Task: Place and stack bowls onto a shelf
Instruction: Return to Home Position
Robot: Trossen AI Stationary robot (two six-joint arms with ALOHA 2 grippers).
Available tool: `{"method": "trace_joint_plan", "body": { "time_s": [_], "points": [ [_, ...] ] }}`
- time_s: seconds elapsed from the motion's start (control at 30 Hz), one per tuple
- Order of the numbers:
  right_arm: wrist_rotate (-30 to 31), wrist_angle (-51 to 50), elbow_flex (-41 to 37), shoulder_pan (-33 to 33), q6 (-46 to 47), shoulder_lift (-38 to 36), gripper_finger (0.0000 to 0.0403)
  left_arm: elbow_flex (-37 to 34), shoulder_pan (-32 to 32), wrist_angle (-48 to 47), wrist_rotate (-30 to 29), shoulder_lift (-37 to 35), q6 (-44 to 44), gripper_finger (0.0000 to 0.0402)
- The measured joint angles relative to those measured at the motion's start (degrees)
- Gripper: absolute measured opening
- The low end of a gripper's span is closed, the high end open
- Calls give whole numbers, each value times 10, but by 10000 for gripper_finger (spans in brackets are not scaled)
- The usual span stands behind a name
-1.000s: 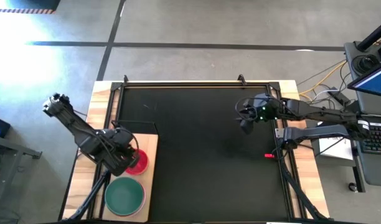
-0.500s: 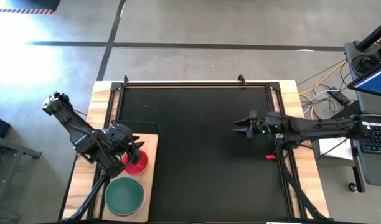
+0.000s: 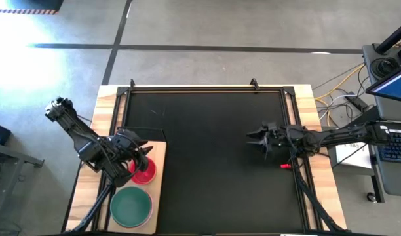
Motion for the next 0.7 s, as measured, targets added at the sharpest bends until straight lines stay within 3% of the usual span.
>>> {"method": "trace_joint_plan", "body": {
  "time_s": [0.3,0.53,0.7],
  "points": [
    [4,-123,0,-1,-1,0,233,0,0,0,-3,0,3,140],
    [3,-162,0,-1,-1,0,233,0,0,-1,-30,0,15,140],
    [3,-185,-1,0,-1,-55,233,0,0,-1,-30,0,16,140]
  ]
}}
